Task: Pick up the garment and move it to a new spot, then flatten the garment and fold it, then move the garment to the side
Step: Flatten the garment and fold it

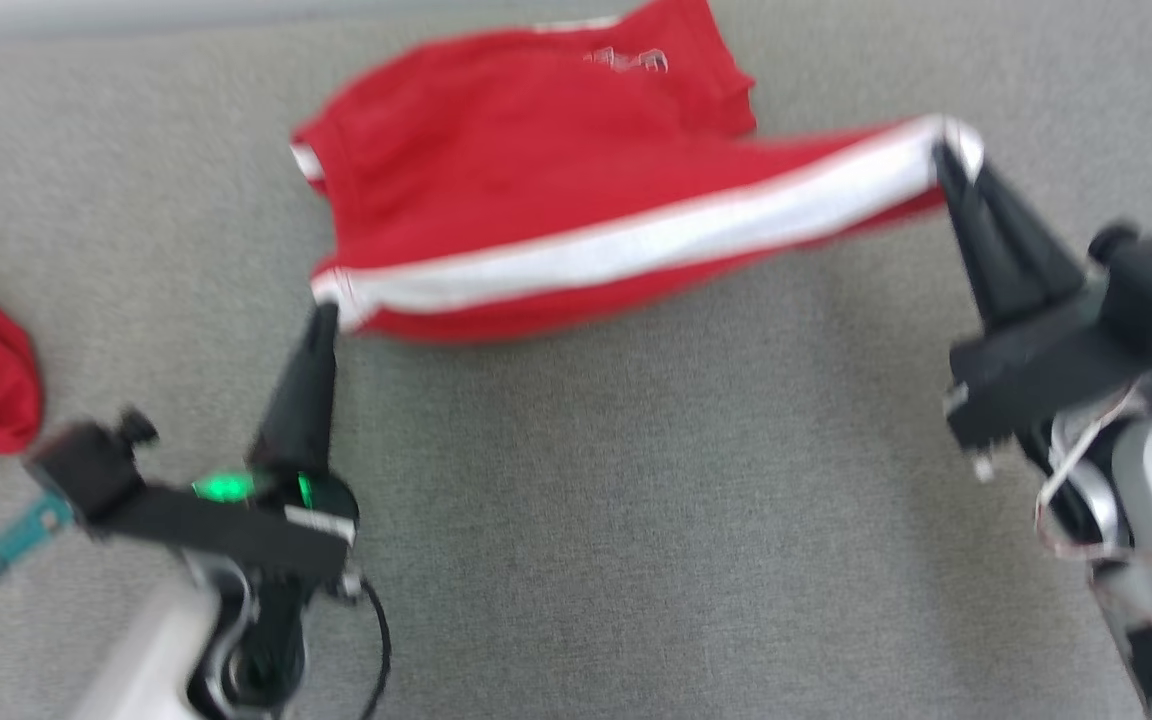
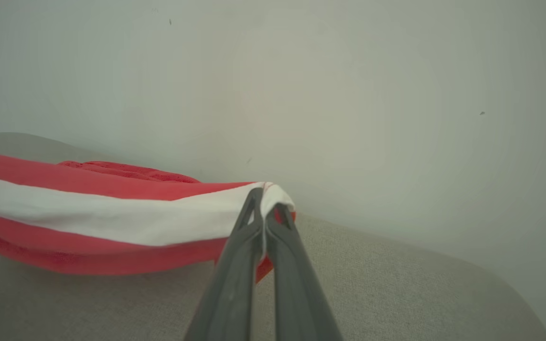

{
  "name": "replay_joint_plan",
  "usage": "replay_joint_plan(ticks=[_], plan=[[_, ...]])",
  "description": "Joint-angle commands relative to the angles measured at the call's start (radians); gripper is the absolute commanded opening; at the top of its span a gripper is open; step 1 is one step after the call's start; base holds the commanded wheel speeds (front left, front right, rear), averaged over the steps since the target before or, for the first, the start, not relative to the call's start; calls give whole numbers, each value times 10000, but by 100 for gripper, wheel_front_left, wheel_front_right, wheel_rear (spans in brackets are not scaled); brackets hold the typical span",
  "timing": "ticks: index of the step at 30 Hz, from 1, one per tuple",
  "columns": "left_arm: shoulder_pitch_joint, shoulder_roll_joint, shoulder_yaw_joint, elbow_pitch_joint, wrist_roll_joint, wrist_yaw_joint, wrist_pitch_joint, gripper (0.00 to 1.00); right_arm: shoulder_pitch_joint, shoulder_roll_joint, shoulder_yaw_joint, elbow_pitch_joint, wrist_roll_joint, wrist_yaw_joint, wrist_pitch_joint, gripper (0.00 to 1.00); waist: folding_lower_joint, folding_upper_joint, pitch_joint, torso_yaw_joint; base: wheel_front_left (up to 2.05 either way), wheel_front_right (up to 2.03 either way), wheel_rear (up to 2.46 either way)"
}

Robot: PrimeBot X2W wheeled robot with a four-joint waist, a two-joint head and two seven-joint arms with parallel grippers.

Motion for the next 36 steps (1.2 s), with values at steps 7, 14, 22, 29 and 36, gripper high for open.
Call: replay_joint_plan(ticks=[7,14,22,29,36], plan=[[1749,178,-729,-92,-688,-18,-48,0,2323,-619,43,-562,293,-29,1642,0,3,2,-1691,243,0,0,0],[2975,311,-1265,299,-1121,-17,-6,0,4252,-1029,-319,-994,1215,-29,3424,0,3,2,-2523,314,0,0,0],[3955,701,-2018,634,-945,9,338,0,6676,-930,-1172,-1894,2479,-29,6181,0,3,2,-3102,357,0,0,0],[4515,1086,-2564,728,-1082,581,1292,0,8253,-399,-2073,-2734,2822,-29,8041,0,3,2,-3283,350,0,0,0],[4866,1455,-2765,252,-949,1128,1678,0,9136,125,-2730,-3493,2523,-29,9254,0,3,2,-3297,377,0,0,0]])
